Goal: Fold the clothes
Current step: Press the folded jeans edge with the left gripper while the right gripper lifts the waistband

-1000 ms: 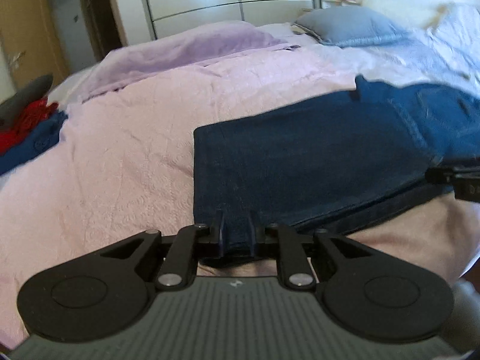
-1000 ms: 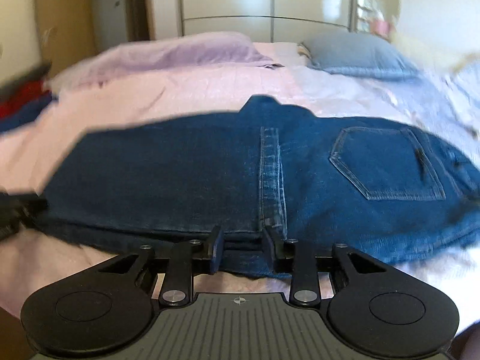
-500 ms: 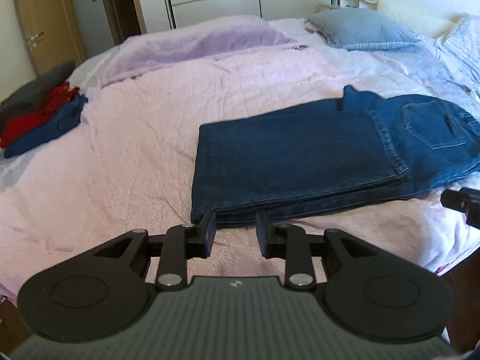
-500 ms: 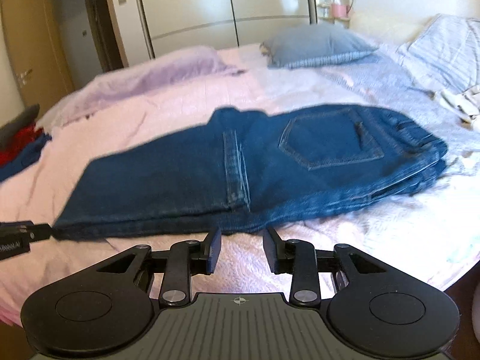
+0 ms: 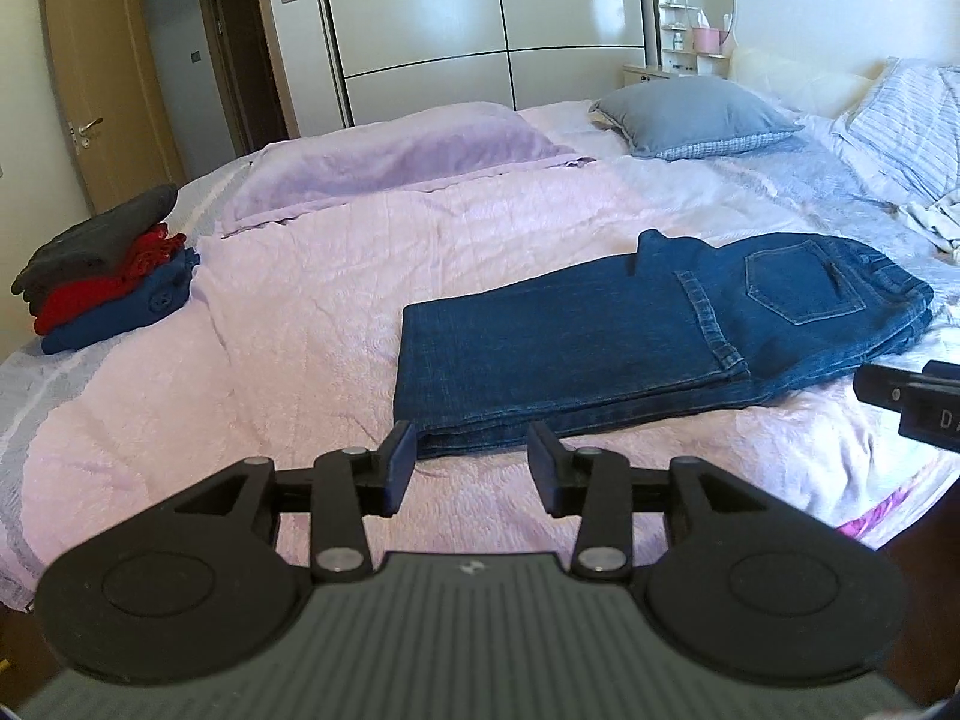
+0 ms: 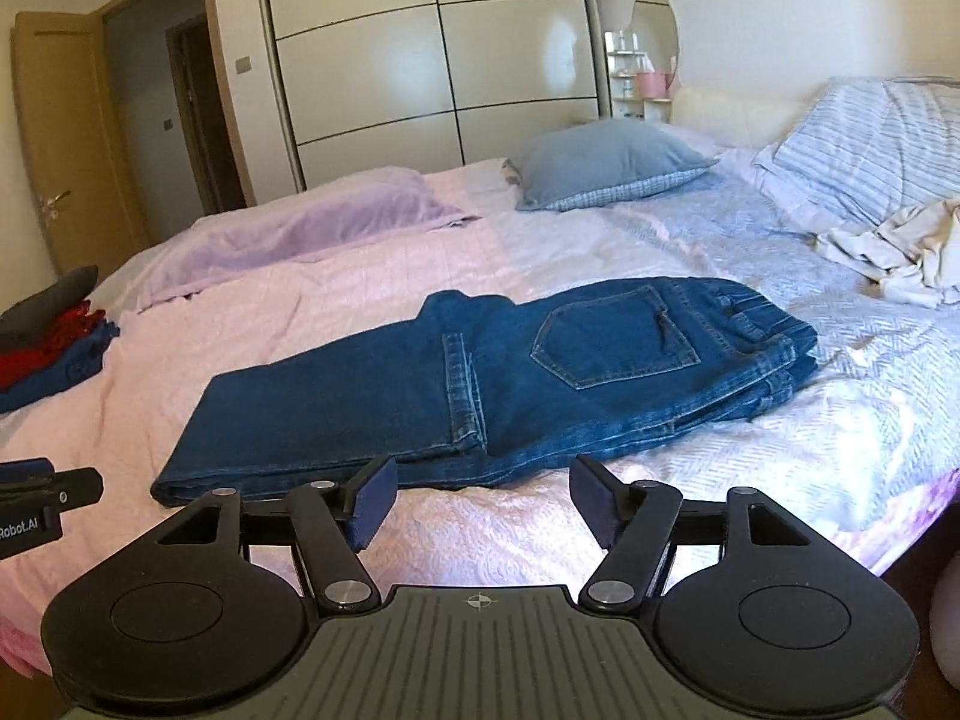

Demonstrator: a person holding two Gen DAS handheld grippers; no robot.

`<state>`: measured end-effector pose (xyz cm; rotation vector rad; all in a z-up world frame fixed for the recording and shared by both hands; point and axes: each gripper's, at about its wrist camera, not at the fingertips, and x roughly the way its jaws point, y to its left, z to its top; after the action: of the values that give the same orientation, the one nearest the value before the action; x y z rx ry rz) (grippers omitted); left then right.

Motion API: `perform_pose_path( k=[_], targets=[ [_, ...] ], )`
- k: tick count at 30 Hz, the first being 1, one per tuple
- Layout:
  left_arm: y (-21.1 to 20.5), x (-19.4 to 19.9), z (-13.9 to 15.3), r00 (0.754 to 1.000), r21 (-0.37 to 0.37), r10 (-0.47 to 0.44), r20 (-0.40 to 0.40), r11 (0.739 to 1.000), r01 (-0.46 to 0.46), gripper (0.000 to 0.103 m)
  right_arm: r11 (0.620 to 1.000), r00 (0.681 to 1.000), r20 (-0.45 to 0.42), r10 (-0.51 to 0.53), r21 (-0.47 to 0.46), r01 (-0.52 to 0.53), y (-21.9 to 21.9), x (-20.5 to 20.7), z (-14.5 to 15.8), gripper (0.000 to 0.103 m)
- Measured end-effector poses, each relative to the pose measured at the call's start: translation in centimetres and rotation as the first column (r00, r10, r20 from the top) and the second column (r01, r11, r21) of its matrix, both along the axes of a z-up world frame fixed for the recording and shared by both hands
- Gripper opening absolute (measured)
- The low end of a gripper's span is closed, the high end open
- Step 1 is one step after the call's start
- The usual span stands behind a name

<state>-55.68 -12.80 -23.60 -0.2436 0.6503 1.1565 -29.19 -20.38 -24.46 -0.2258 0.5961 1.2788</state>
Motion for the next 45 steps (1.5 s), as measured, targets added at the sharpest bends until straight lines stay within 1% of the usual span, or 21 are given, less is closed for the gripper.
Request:
perform_pose_path(
  k=[4,10,12,15,17,18,19,22,23,25,27,31,32,33,36,38,40,41,42,43,45],
  targets=[
    [0.1,0.1,-0.3,1.000,-0.012,-0.004,-0.012,1.000,0.004,0.037,1.000,1.000,-0.026,-0.003,-0.008,0.002,0.2,0.3,-0.3,0.069],
    [2.3,0.9,-2.0,1.000,-0.071,0.005,-0.027,0.997,-0.007,0.037,0.998,0.998,-0.065,-0.019,-0.065,0.015,2.3,1.5,-2.2,0.069],
    [3.2,1.2,-2.7,1.000,-0.094,-0.007,-0.015,0.996,0.005,0.037,0.996,0.997,-0.067,-0.026,-0.089,0.020,3.0,2.1,-3.0,0.069],
    [4.8,1.3,-3.7,0.999,-0.110,-0.032,0.024,0.993,0.034,0.037,0.992,0.998,-0.054,-0.045,-0.122,0.038,4.2,3.2,-4.2,0.068],
    [6.2,1.3,-4.2,0.999,-0.117,-0.025,0.032,0.993,0.029,0.035,0.992,0.998,-0.035,-0.053,-0.117,0.049,4.9,3.7,-4.6,0.068],
    [7.0,1.3,-4.5,0.999,-0.119,-0.020,0.033,0.993,0.024,0.029,0.994,0.999,-0.025,-0.044,-0.105,0.041,5.3,3.9,-4.6,0.059],
    [7.8,1.3,-4.7,0.999,-0.118,-0.020,0.036,0.993,0.024,0.020,0.996,1.000,-0.016,-0.026,-0.089,0.025,5.7,4.0,-4.6,0.041],
    [10.1,1.5,-5.4,0.999,-0.119,-0.030,0.046,0.992,0.035,0.014,0.998,0.999,-0.028,0.024,-0.056,-0.025,7.5,4.2,-5.1,0.024],
    [10.8,1.5,-5.7,0.998,-0.119,-0.032,0.046,0.992,0.037,0.013,0.998,0.998,-0.038,0.042,-0.046,-0.044,8.2,4.2,-5.3,0.021],
    [12.1,1.7,-6.3,0.998,-0.117,-0.035,0.045,0.992,0.040,0.013,0.998,0.997,-0.050,0.053,-0.041,-0.055,9.5,4.4,-6.0,0.020],
    [13.4,1.7,-7.3,0.998,-0.116,-0.031,0.056,0.993,0.037,0.013,0.998,0.998,-0.053,0.043,-0.040,-0.045,10.5,4.9,-6.9,0.020],
    [15.8,1.7,-10.0,1.000,-0.156,-0.001,0.015,0.988,0.003,0.014,0.998,0.997,-0.082,0.003,-0.061,-0.008,11.2,8.0,-9.0,0.019],
    [15.9,1.7,-10.1,1.000,-0.153,-0.007,0.014,0.988,0.009,0.014,0.998,0.995,-0.096,-0.001,-0.059,-0.005,10.9,9.0,-9.4,0.012],
    [16.0,1.6,-10.2,1.000,-0.150,-0.015,0.011,0.989,0.017,0.014,0.998,0.994,-0.111,-0.012,-0.063,0.005,10.7,10.1,-9.6,0.000],
    [16.1,1.6,-9.8,1.000,-0.161,-0.017,0.004,0.987,0.017,0.014,0.995,0.981,-0.179,-0.079,-0.066,0.068,9.5,13.3,-9.1,0.000],
    [16.1,1.9,-9.1,0.999,-0.167,-0.027,0.026,0.985,0.031,0.013,0.992,0.973,-0.198,-0.121,-0.054,0.112,9.0,14.8,-8.5,0.000],
    [16.1,2.5,-8.5,0.997,-0.169,-0.047,0.053,0.984,0.055,0.013,0.991,0.962,-0.241,-0.131,0.004,0.136,8.3,16.1,-7.9,0.000],
    [16.1,3.0,-8.4,0.996,-0.169,-0.065,0.067,0.983,0.075,0.013,0.991,0.957,-0.266,-0.115,0.031,0.127,8.0,16.7,-7.9,0.000],
    [16.0,3.4,-8.3,0.993,-0.168,-0.083,0.081,0.981,0.095,0.014,0.992,0.954,-0.278,-0.113,0.028,0.126,7.9,17.3,-8.2,0.000],
    [16.1,4.0,-8.4,0.992,-0.172,-0.094,0.085,0.979,0.108,0.014,0.990,0.952,-0.277,-0.133,0.002,0.139,8.0,17.9,-8.7,0.000],
    [16.8,5.2,-9.2,0.996,-0.213,-0.078,0.049,0.973,0.086,0.015,0.985,0.942,-0.288,-0.175,-0.037,0.171,7.7,19.3,-9.7,0.000]
  ],
)
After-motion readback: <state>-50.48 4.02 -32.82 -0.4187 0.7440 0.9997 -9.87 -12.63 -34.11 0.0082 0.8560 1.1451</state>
